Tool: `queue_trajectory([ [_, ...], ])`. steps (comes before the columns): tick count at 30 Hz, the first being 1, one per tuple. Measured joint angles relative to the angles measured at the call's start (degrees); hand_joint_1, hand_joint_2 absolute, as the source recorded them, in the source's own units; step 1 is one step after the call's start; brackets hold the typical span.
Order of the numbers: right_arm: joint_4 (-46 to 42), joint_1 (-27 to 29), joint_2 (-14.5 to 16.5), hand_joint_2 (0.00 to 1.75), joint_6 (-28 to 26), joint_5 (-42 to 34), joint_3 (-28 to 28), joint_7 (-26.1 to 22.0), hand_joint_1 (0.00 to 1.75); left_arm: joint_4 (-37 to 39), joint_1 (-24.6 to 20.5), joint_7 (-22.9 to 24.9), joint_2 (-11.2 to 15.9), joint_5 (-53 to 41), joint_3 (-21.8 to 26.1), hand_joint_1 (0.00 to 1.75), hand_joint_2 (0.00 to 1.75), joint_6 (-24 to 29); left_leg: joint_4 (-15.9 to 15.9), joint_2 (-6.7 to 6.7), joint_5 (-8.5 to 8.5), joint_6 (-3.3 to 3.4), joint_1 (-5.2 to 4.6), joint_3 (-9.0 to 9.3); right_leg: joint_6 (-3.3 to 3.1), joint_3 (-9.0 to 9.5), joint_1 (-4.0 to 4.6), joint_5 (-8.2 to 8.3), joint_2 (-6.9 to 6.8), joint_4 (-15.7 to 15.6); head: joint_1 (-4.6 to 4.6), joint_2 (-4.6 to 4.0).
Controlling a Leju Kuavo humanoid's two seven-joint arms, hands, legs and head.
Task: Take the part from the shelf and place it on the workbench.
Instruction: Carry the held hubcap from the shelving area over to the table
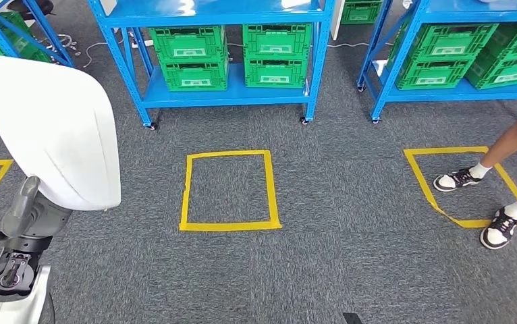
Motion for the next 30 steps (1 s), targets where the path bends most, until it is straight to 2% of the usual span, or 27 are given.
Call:
queue_trajectory([
  [1, 0.0, 0.0, 0.0, 0.0, 0.1, 0.2, 0.0, 0.0, 0.0, 0.1, 0.1, -0.3, 0.2, 0.0, 0.0, 1.75, 1.75, 0.0, -0.1, -0.37, 0.25, -0.38, 0.03, -0.22, -0.39, -0.01, -0.09, 0.29, -0.66, -0.1, 0.01, 0.0],
  [2, 0.0, -0.1, 0.1, 0.0, 0.1, 0.7, -0.1, 0.3, 0.0, 0.0, 0.4, -0.5, 0.4, 0.0, 0.0, 1.75, 1.75, 0.0, 0.1, -0.15, 0.08, -0.72, -0.01, -0.54, -0.81, -0.03, -0.19, 0.63, -1.28, -0.4, -0.02, 0.0],
  [3, 0.0, -0.1, 0.1, 0.0, 0.1, 1.5, 0.0, 0.6, 0.0, -0.2, 0.6, -0.7, 0.7, 0.0, 0.0, 1.75, 1.75, 0.0, 1.2, 0.55, -0.78, -1.03, -0.07, -1.16, -1.21, -0.08, -0.33, 0.98, -1.91, -0.7, -0.1, 0.0],
  [4, 0.0, 0.0, 0.1, 0.0, 0.1, 2.3, 0.1, 1.1, 0.0, -0.5, 0.8, -0.9, 0.9, -0.1, 0.0, 1.75, 1.75, 0.1, 3.4, 1.62, -2.34, -1.31, -0.08, -2.17, -1.52, -0.19, -0.42, 1.28, -2.59, -1.0, -0.18, 0.0],
  [6, 0.0, 0.1, 0.0, 0.0, 0.1, 3.4, 0.5, 1.7, 0.0, -1.3, 1.5, -1.0, 1.0, -0.3, 0.1, 1.75, 1.75, 0.1, 10.6, 3.6, -6.63, -1.88, 0.1, -5.1, -1.79, -0.59, -0.29, 1.55, -3.94, -1.0, -0.33, 0.0],
  [7, 0.0, 0.2, -0.1, 0.0, 0.1, 3.5, 0.6, 1.7, 0.0, -1.7, 2.0, -0.9, 1.0, -0.5, 0.1, 1.75, 1.75, 0.1, 13.7, 4.03, -8.01, -2.1, 0.21, -6.23, -1.81, -0.81, -0.24, 1.65, -4.67, -1.0, -0.33, 0.0],
  [8, 0.0, 0.2, -0.1, 0.0, 0.1, 3.2, 0.7, 1.4, 0.0, -2.2, 2.6, -0.8, 1.0, -0.7, 0.2, 1.75, 1.75, 0.1, 15.1, 4.3, -8.32, -2.23, 0.31, -6.41, -1.79, -1.02, -0.21, 1.73, -5.41, -0.9, -0.33, 0.0],
  [9, 0.0, 0.2, -0.1, 0.0, 0.1, 3.0, 0.7, 0.9, 0.0, -2.7, 3.1, -0.6, 1.0, -1.0, 0.3, 1.75, 1.75, 0.1, 14.1, 4.56, -7.55, -2.27, 0.37, -5.43, -1.75, -1.19, -0.2, 1.79, -6.12, -0.8, -0.34, 0.0],
  [10, 0.0, 0.1, -0.1, 0.0, 0.1, 2.8, 0.7, 0.4, 0.0, -3.2, 3.4, -0.5, 1.0, -1.4, 0.3, 1.75, 1.75, 0.0, 10.9, 5.1, -6.01, -2.23, 0.39, -3.31, -1.68, -1.31, -0.2, 1.82, -6.83, -0.7, -0.34, 0.0],
  [12, 0.0, 0.1, -0.2, 0.0, 0.1, 3.2, 0.7, -0.7, 0.0, -4.4, 3.6, -0.3, 1.0, -2.3, 0.3, 1.75, 1.75, -0.3, 3.0, 7.83, -3.4, -1.76, 0.23, 1.43, -1.37, -1.35, -0.03, 1.74, -8.2, -0.3, -0.3, 0.0],
  [13, 0.0, 0.0, -0.3, 0.0, 0.1, 3.7, 0.8, -1.1, 0.0, -4.8, 3.7, -0.4, 0.9, -2.9, 0.3, 1.75, 1.75, -0.5, 0.4, 8.82, -2.75, -1.36, 0.07, 2.8, -1.09, -1.28, 0.08, 1.68, -8.81, -0.2, -0.26, 0.0],
  [14, 0.0, 0.0, -0.4, 0.0, 0.1, 4.3, 0.9, -1.4, 0.0, -5.3, 3.8, -0.6, 0.9, -3.3, 0.4, 1.75, 1.75, -0.6, -0.7, 9.34, -2.58, -0.92, -0.09, 3.23, -0.78, -1.18, 0.16, 1.66, -9.4, -0.1, -0.22, 0.0],
  [16, 0.0, 0.0, -0.7, 0.0, 0.1, 5.5, 1.4, -1.7, 0.0, -6.1, 4.6, -0.9, 0.8, -4.0, 0.7, 1.75, 1.75, -0.9, -0.8, 8.02, -2.17, -0.09, -0.21, 2.88, -0.06, -0.92, 0.12, 1.77, -10.5, -0.3, -0.19, 0.0],
  [17, 0.0, 0.0, -0.9, 0.0, 0.1, 5.9, 1.7, -1.7, 0.0, -6.6, 5.1, -1.1, 0.7, -4.1, 0.9, 1.75, 1.75, -1.0, -0.9, 7.35, -1.81, 0.27, -0.08, 2.83, 0.38, -0.95, -0.01, 1.53, -9.84, 0.0, -0.18, 0.0],
  [18, 0.0, 0.0, -1.1, 0.0, 0.1, 6.3, 2.0, -1.8, 0.0, -7.1, 5.5, -1.3, 0.6, -4.3, 1.1, 1.75, 1.75, -1.1, -1.1, 6.68, -1.45, 0.62, 0.07, 2.76, 0.77, -1.23, -0.11, 0.8, -8.48, 0.7, -0.16, 0.0],
  [20, 0.0, 0.2, -1.5, 0.0, 0.1, 6.8, 2.5, -1.9, 0.0, -8.0, 6.3, -1.5, 0.2, -4.3, 1.5, 1.75, 1.75, -1.1, -1.3, 5.31, -0.78, 1.17, 0.33, 2.37, 1.29, -3.39, -0.29, -2.82, -4.51, 6.0, -0.11, 0.0],
  [22, 0.0, 0.5, -1.7, 0.0, 0.1, 7.1, 2.9, -1.7, 0.0, -8.8, 7.4, -1.6, -0.4, -4.5, 1.8, 1.75, 1.75, -1.2, -1.0, 3.68, -0.44, 1.42, 0.28, 1.7, 1.26, -6.46, -0.26, -6.48, -2.96, 13.5, -0.08, 0.0],
  [23, 0.0, 0.6, -1.9, 0.0, 0.1, 7.4, 3.0, -1.4, 0.0, -9.3, 8.2, -1.7, -0.8, -4.9, 1.8, 1.75, 1.75, -1.2, -0.8, 2.82, -0.37, 1.42, 0.25, 1.45, 1.17, -7.17, -0.23, -6.88, -2.8, 15.4, -0.08, 0.0],
  [24, 0.0, 0.7, -2.1, 0.0, 0.1, 7.7, 3.3, -1.0, 0.0, -10.0, 9.3, -1.7, -1.1, -5.4, 1.9, 1.75, 1.75, -1.1, -0.6, 1.97, -0.34, 1.4, 0.23, 1.25, 1.05, -6.92, -0.22, -6.2, -2.7, 15.3, -0.08, 0.0],
  [25, 0.0, 0.7, -2.3, 0.0, 0.1, 8.1, 3.5, -0.6, 0.0, -10.8, 10.4, -1.9, -1.4, -6.0, 2.0, 1.75, 1.75, -1.2, -0.3, 1.14, -0.36, 1.34, 0.24, 1.1, 0.91, -5.59, -0.25, -4.57, -2.42, 12.8, -0.08, 0.0],
  [27, 0.0, 0.7, -2.8, 0.0, 0.1, 8.9, 4.0, -0.2, 0.0, -12.7, 12.5, -2.5, -2.1, -6.8, 2.5, 1.75, 1.75, -1.3, 0.2, -0.39, -0.45, 1.01, 0.26, 0.69, 0.62, -1.72, -0.45, -1.55, -0.09, 5.1, -0.08, 0.0],
  [28, 0.0, 0.7, -3.0, 0.0, 0.1, 9.3, 4.2, -0.3, 0.0, -13.6, 13.3, -2.9, -2.4, -7.1, 2.7, 1.75, 1.75, -1.3, 0.5, -1.15, -0.44, 0.69, 0.26, 0.4, 0.52, -0.4, -0.51, -0.78, 0.99, 2.3, -0.08, 0.0],
  [29, 0.0, 0.8, -3.2, 0.0, 0.1, 9.6, 4.5, -0.4, 0.0, -14.6, 14.1, -3.2, -2.6, -7.4, 3.1, 1.75, 1.75, -1.4, 0.6, -1.8, -0.35, 0.3, 0.29, 0.09, 0.42, 0.22, -0.52, -0.64, 1.76, 0.9, -0.08, 0.0],
  [30, 0.0, 0.8, -3.3, 0.0, 0.1, 10.0, 4.8, -0.7, 0.0, -15.7, 14.9, -3.5, -2.8, -7.7, 3.5, 1.75, 1.75, -1.4, 0.5, -2.4, -0.18, -0.13, 0.33, -0.16, 0.3, 0.24, -0.42, -0.73, 1.75, 0.8, -0.07, 0.0],
])
